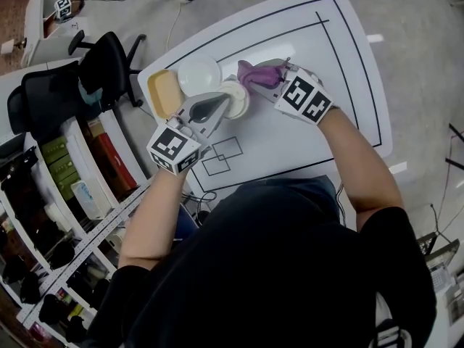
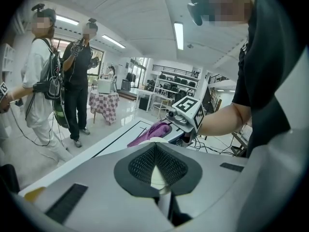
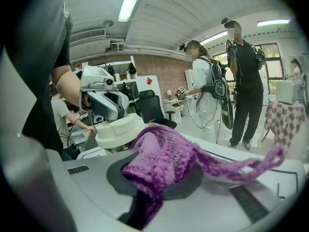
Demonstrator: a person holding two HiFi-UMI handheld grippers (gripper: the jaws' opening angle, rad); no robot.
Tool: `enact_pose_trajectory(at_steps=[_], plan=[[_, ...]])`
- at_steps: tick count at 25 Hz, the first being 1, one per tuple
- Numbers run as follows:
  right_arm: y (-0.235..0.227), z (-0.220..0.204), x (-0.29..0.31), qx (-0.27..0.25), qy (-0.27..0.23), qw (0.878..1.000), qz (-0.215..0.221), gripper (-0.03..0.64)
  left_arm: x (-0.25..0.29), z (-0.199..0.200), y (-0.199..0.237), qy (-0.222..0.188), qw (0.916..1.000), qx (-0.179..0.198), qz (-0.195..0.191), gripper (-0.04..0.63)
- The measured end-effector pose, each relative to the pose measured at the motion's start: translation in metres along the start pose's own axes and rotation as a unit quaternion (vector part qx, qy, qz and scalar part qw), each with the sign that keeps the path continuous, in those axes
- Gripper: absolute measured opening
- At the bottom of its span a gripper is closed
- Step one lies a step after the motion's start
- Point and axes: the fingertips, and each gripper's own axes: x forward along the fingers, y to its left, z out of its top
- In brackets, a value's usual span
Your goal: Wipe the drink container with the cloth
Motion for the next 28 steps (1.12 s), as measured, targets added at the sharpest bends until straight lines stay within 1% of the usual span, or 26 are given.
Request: enact_pose_trajectory(at_steps=[3, 6, 10, 13, 15, 23, 26, 28], plan=[[-0.004, -0.016, 0.012, 0.015, 0.003, 1.0, -0.011, 0.071, 0.0, -0.001, 0.0, -0.001, 1.0, 0.0, 0.0, 0.021], [-0.01, -0.034, 0.024, 0.023, 0.017, 0.999, -0.019, 0.069, 0.0, -0.001, 0.0, -0.003, 1.0, 0.002, 0.002, 0.021], [-0.015, -0.061, 0.039, 0.024, 0.06, 0.998, -0.027, 0.069, 0.0, 0.0, 0.001, -0.002, 1.0, 0.001, 0.005, 0.021], [-0.015, -0.079, 0.045, 0.024, 0.098, 0.995, -0.021, 0.066, -0.001, 0.0, 0.0, -0.004, 1.0, 0.004, 0.002, 0.021], [-0.015, -0.084, 0.045, 0.018, 0.109, 0.994, -0.019, 0.067, -0.001, 0.0, -0.001, -0.005, 1.0, 0.005, 0.001, 0.021], [-0.017, -0.084, 0.043, 0.02, 0.107, 0.994, -0.024, 0.072, -0.001, -0.002, 0.002, -0.008, 0.9999, 0.004, 0.004, 0.021], [-0.013, -0.074, 0.03, 0.034, 0.088, 0.995, -0.026, 0.074, -0.002, 0.0, 0.0, -0.009, 0.9999, 0.004, -0.001, 0.021], [-0.008, -0.065, 0.018, 0.034, 0.076, 0.996, -0.027, 0.075, -0.004, 0.0, -0.002, -0.017, 0.9998, -0.007, -0.004, 0.021]])
